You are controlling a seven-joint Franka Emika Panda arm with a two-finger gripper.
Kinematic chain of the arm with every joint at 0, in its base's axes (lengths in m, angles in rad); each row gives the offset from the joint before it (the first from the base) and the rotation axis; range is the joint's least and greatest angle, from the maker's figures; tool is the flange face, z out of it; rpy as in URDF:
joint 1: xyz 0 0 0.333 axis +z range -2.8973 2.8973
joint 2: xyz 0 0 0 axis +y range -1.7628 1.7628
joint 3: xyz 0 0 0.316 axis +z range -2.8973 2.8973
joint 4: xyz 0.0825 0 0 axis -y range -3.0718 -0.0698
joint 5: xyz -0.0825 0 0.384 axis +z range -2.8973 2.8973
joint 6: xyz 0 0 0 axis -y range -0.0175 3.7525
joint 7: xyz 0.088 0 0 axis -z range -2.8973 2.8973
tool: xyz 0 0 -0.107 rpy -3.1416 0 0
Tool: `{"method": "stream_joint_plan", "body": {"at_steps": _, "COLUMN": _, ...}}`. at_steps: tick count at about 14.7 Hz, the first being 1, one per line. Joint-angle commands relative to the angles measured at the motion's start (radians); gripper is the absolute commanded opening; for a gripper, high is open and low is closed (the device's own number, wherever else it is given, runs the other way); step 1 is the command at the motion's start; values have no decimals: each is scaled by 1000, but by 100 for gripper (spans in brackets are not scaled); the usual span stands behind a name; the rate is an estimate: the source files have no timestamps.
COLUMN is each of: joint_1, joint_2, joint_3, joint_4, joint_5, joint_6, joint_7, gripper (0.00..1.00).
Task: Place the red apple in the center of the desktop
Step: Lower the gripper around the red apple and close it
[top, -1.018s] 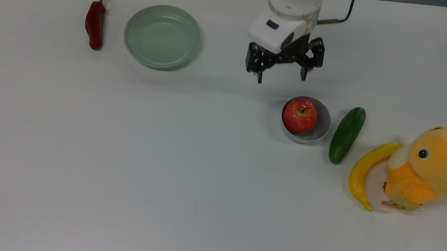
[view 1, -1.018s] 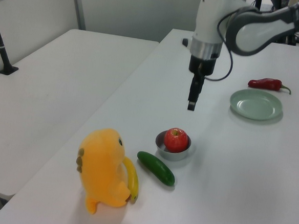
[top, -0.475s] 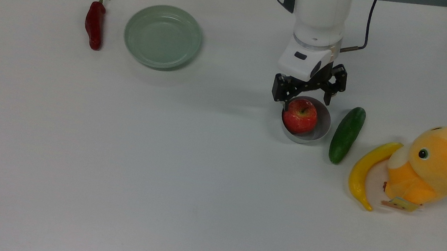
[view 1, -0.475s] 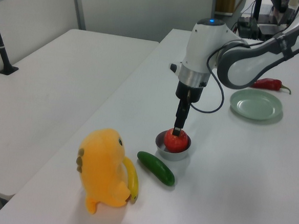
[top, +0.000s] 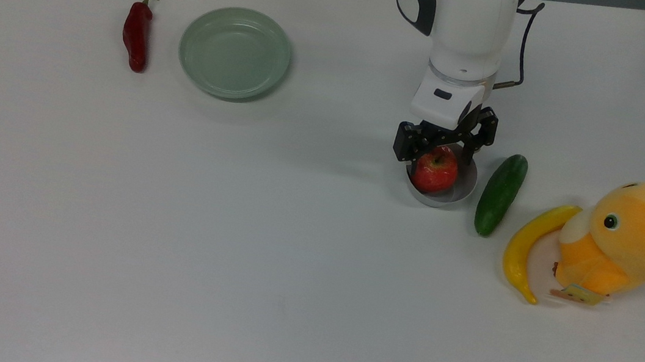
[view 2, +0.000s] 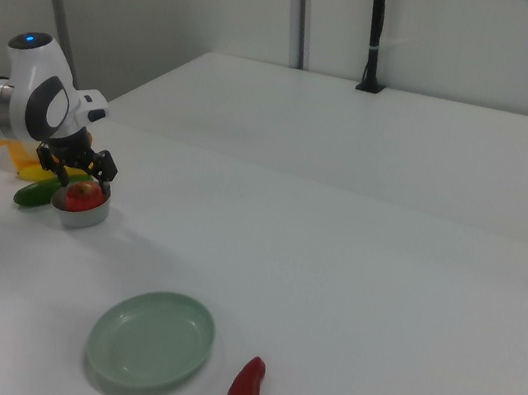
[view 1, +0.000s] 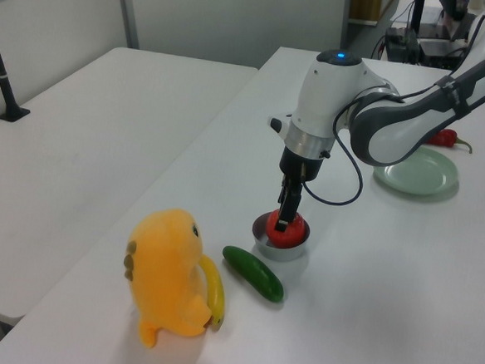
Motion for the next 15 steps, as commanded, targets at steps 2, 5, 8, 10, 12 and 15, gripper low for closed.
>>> {"method": "stream_joint_plan", "body": {"at_steps": 2, "joint_1": 7, "joint_2": 6, "joint_3": -1, "joint_4": -11, "joint_5": -43, "joint_6": 15, "joint_7": 13, "gripper": 90}}
{"method": "stream_joint_plan", "body": {"at_steps": 5, "joint_1": 7, "joint_2": 6, "joint_3": 1, "joint_4": -13, "joint_5": -46, "joint_6": 13, "joint_7": 13, "gripper": 78}}
{"method": "stream_joint_plan", "body": {"at_steps": 8, "joint_1": 7, "joint_2": 4, "joint_3": 2, "joint_4": -13, "joint_5": -44, "joint_6": 10, "joint_7": 13, "gripper": 53}}
{"method": "stream_joint_plan", "body": {"at_steps": 10, "joint_1": 5, "joint_2": 4, "joint_3": 11, "joint_4": -11, "joint_5": -44, "joint_6": 6, "joint_7": 13, "gripper": 32}}
{"method": "stream_joint_plan", "body": {"at_steps": 12, "joint_1": 1, "joint_2": -7, "joint_3": 11, "joint_4": -10, "joint_5": -44, "joint_6": 1, "joint_7": 14, "gripper": 26}}
{"method": "stream_joint_plan", "body": {"at_steps": 15, "joint_1": -4, "joint_2": -28, "joint_3": 13, "joint_4": -8, "joint_5": -41, "joint_6": -4, "joint_7": 14, "gripper": 26}}
